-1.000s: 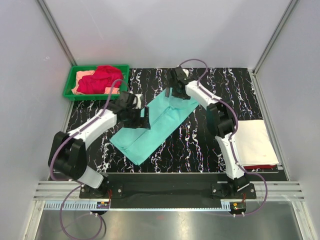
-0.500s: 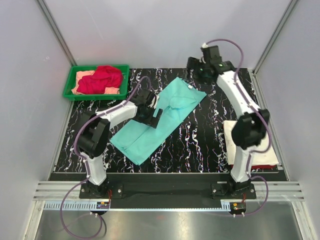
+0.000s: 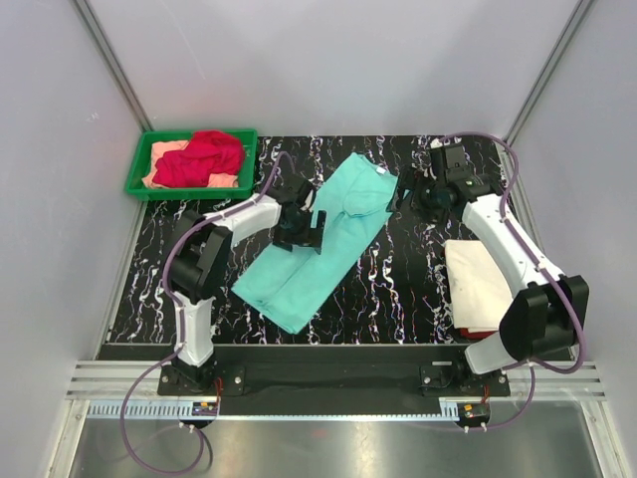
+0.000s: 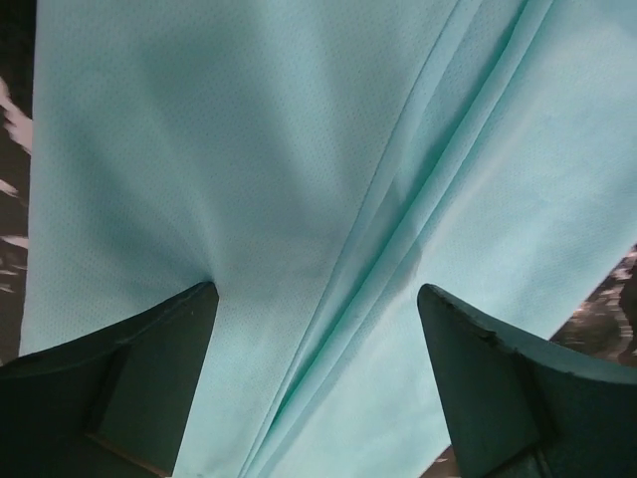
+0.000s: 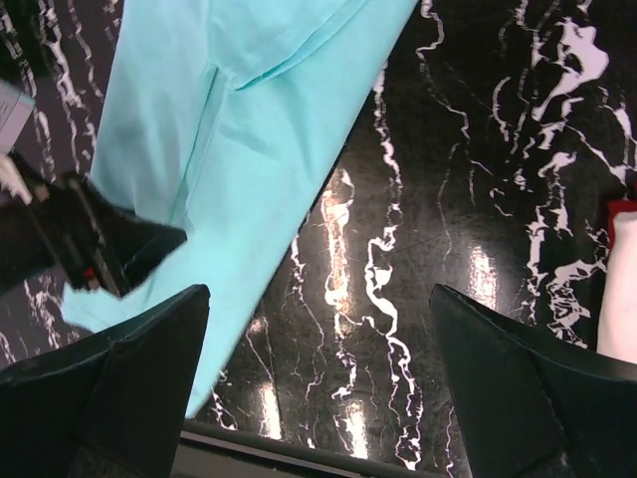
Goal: Fold and stack the t-shirts
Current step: Fold the tshirt
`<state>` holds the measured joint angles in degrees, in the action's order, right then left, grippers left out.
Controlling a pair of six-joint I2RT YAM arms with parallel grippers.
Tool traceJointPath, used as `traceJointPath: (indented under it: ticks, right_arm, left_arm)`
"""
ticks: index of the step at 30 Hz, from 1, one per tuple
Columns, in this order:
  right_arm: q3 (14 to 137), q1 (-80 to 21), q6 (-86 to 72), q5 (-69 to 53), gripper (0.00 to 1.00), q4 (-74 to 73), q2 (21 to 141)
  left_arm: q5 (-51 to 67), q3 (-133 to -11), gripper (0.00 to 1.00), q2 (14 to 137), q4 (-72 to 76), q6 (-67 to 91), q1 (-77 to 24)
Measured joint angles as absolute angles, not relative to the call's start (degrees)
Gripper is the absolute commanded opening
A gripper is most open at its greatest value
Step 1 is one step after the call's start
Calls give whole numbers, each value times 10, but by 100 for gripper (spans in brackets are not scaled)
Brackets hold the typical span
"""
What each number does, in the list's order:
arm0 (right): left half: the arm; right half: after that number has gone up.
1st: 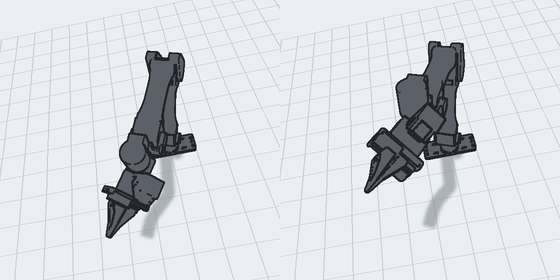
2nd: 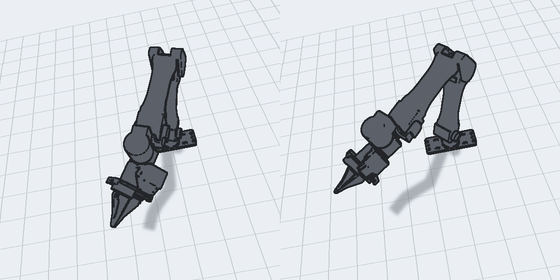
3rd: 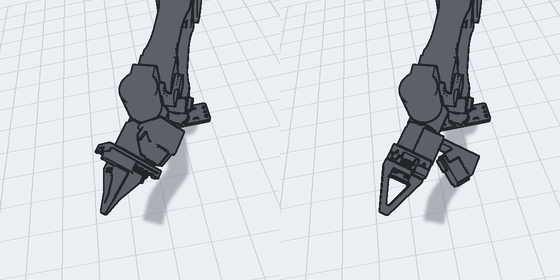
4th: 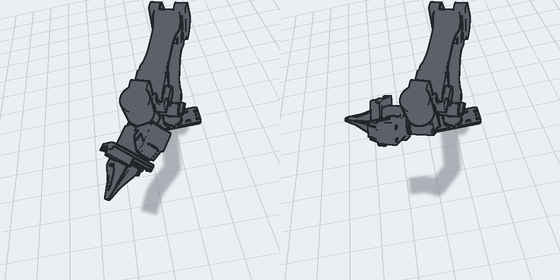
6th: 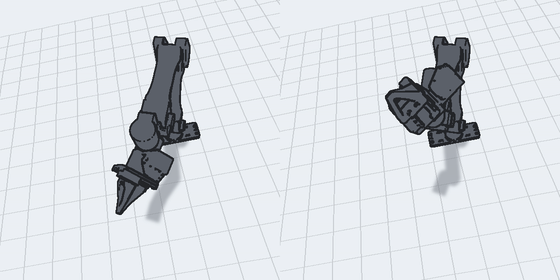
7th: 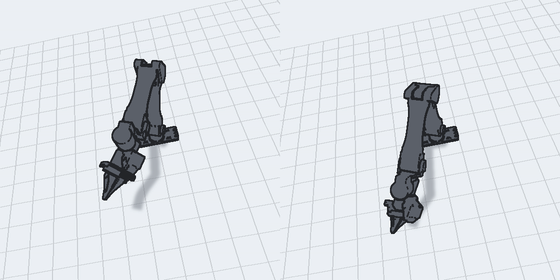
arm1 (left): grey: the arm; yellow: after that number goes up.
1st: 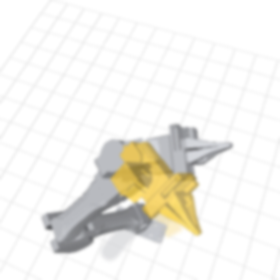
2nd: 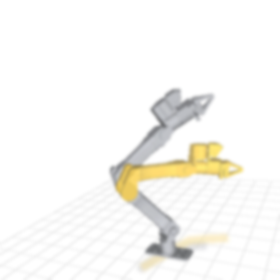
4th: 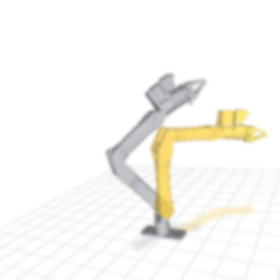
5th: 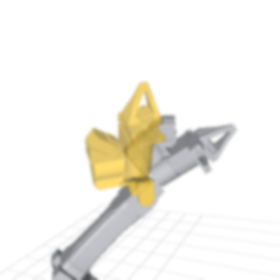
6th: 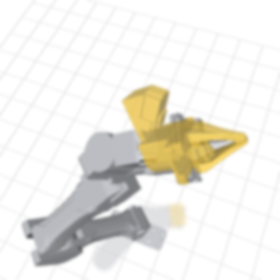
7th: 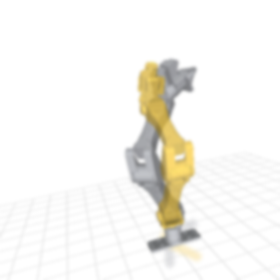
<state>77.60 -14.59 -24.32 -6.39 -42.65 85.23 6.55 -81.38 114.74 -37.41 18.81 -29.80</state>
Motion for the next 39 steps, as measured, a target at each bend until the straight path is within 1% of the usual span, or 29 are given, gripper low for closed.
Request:
traceJointPath:
  ticks: [5,9,12,15,20,25,28,31,34,38,39]
  right_arm:
    - [774,-135,-258,-48,100,-420,872]
    - [799,-132,-262,-39,100,-418,922]
    - [832,-128,-259,-41,100,-418,976]
    - [870,-118,-251,-44,100,-425,1028]
    - [900,-108,-230,-57,100,-442,1070]
    - [892,-115,-229,-55,100,-453,1072]
    - [902,-145,-227,-33,100,-462,1086]
    - [952,-187,-228,-8,100,-474,1139]
    - [952,-210,-225,9,100,-456,1174]
    - [945,-208,-200,22,95,-431,1215]
    - [948,-207,-192,25,92,-424,1228]
  left_arm:
    - [106,-767,90,1120,-315,348,-344]
    - [150,-738,90,1112,-246,487,-406]
    - [175,-757,91,1132,-226,556,-445]
    - [181,-801,92,1153,-228,581,-460]
    - [180,-812,93,1114,-238,564,-443]
    - [178,-797,92,1005,-274,493,-403]
    - [176,-748,92,913,-285,456,-354]
    - [172,-696,92,842,-303,426,-291]
    - [163,-644,90,799,-328,396,-239]
    - [162,-559,87,738,-363,370,-228]
    - [164,-539,87,721,-370,367,-229]
